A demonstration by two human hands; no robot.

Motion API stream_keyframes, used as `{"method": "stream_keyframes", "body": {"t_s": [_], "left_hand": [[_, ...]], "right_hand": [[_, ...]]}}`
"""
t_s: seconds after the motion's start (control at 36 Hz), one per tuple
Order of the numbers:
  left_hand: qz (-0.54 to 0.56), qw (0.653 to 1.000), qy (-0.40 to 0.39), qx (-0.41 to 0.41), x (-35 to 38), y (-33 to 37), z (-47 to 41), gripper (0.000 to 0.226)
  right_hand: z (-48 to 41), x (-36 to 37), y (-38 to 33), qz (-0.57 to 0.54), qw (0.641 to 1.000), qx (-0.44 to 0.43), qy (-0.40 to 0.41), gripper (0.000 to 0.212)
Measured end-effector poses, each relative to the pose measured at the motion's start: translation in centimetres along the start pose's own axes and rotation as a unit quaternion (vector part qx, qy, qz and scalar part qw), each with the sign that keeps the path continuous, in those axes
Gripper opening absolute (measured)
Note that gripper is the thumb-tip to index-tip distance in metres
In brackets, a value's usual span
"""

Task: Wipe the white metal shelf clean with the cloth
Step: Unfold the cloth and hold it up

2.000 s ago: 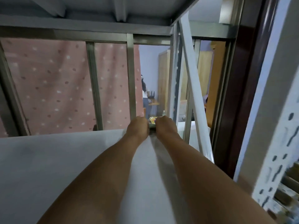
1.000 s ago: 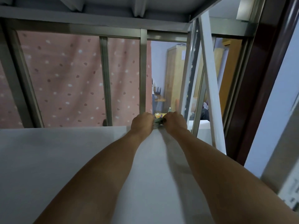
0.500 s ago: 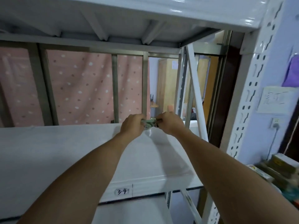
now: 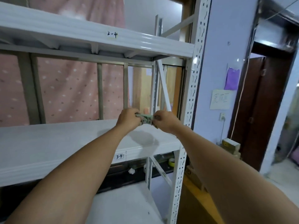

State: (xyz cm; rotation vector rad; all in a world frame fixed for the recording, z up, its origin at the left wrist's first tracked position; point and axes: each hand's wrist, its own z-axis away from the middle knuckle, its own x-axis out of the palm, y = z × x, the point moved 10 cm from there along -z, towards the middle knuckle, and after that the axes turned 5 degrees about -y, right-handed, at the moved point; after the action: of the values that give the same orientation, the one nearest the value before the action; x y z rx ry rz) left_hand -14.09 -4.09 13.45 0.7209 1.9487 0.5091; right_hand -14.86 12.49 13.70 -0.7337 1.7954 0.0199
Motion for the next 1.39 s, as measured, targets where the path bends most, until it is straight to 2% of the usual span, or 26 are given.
{"method": "stream_keyframes", "body": {"t_s": [0.08, 0.14, 0.19, 0.25, 0.36, 0.42, 0.47, 0.56, 0.61, 0.78, 0.86, 0.92, 0.97, 1.03, 1.11, 1.19, 1.28, 1.33, 1.39], "left_hand": [[0.014, 1.0, -0.011, 0.008, 0.9, 2.6, 1.1, 0.015], [0.027, 0.999, -0.026, 0.014, 2.0, 4.5, 1.6, 0.01], [0.049, 0.998, -0.037, 0.015, 3.2, 6.4, 2.1, 0.008], [0.07, 0.996, -0.05, 0.016, 4.3, 8.1, 2.5, 0.007], [0.115, 0.99, -0.081, 0.029, 6.9, 11.4, 3.1, 0.005], [0.142, 0.985, -0.097, 0.027, 8.2, 12.8, 3.5, 0.01], [0.179, 0.976, -0.124, 0.02, 9.8, 14.2, 4.2, 0.015], [0.251, 0.953, -0.171, 0.001, 13.0, 16.6, 5.2, 0.003], [0.296, 0.932, -0.21, -0.01, 15.6, 18.7, 6.3, 0.006], [0.377, 0.869, -0.317, -0.053, 24.2, 25.9, 9.6, 0.014], [0.435, 0.8, -0.404, -0.082, 29.4, 30.3, 12.0, 0.027], [0.455, 0.754, -0.468, -0.077, 32.9, 33.3, 13.8, 0.038], [0.447, 0.732, -0.512, -0.053, 36.0, 35.9, 15.6, 0.04], [0.44, 0.721, -0.534, -0.028, 38.9, 38.3, 17.4, 0.029], [0.449, 0.718, -0.531, -0.037, 43.7, 40.3, 19.2, 0.025], [0.426, 0.735, -0.525, -0.054, 48.0, 41.4, 21.0, 0.033], [0.398, 0.748, -0.528, -0.061, 52.1, 41.5, 22.6, 0.043], [0.383, 0.747, -0.539, -0.072, 55.1, 41.2, 23.5, 0.065], [0.371, 0.738, -0.558, -0.079, 58.1, 40.9, 24.8, 0.066]], "right_hand": [[2.9, -1.3, 0.8, 0.02, 1.0, -0.006, -0.014, 0.045], [4.9, -2.3, 1.1, 0.1, 0.995, -0.01, -0.017, 0.068], [6.7, -4.0, 1.8, 0.173, 0.985, 0.002, 0.007, 0.08], [8.4, -5.8, 2.6, 0.214, 0.976, 0.015, 0.044, 0.072], [11.1, -9.3, 5.2, 0.212, 0.971, 0.037, 0.109, 0.035], [12.9, -11.2, 6.4, 0.208, 0.969, 0.041, 0.13, 0.029], [15.0, -12.7, 8.0, 0.174, 0.973, 0.053, 0.144, 0.029], [18.1, -15.1, 11.7, 0.065, 0.978, 0.103, 0.169, 0.03], [20.3, -16.8, 14.2, 0.002, 0.971, 0.138, 0.193, 0.031], [27.2, -21.1, 21.8, -0.061, 0.95, 0.222, 0.212, 0.05], [31.2, -23.1, 26.2, -0.094, 0.936, 0.261, 0.219, 0.047], [34.2, -24.4, 29.4, -0.127, 0.918, 0.292, 0.234, 0.056], [37.1, -25.2, 32.6, -0.167, 0.9, 0.323, 0.243, 0.053], [40.1, -25.5, 35.1, -0.199, 0.881, 0.347, 0.252, 0.041], [44.6, -24.8, 38.8, -0.247, 0.849, 0.392, 0.256, 0.042], [49.0, -22.3, 41.9, -0.311, 0.815, 0.436, 0.219, 0.047], [52.8, -19.6, 43.8, -0.349, 0.797, 0.465, 0.164, 0.052], [54.9, -17.7, 45.2, -0.371, 0.787, 0.471, 0.145, 0.052], [56.8, -15.6, 46.8, -0.392, 0.771, 0.482, 0.138, 0.044]]}}
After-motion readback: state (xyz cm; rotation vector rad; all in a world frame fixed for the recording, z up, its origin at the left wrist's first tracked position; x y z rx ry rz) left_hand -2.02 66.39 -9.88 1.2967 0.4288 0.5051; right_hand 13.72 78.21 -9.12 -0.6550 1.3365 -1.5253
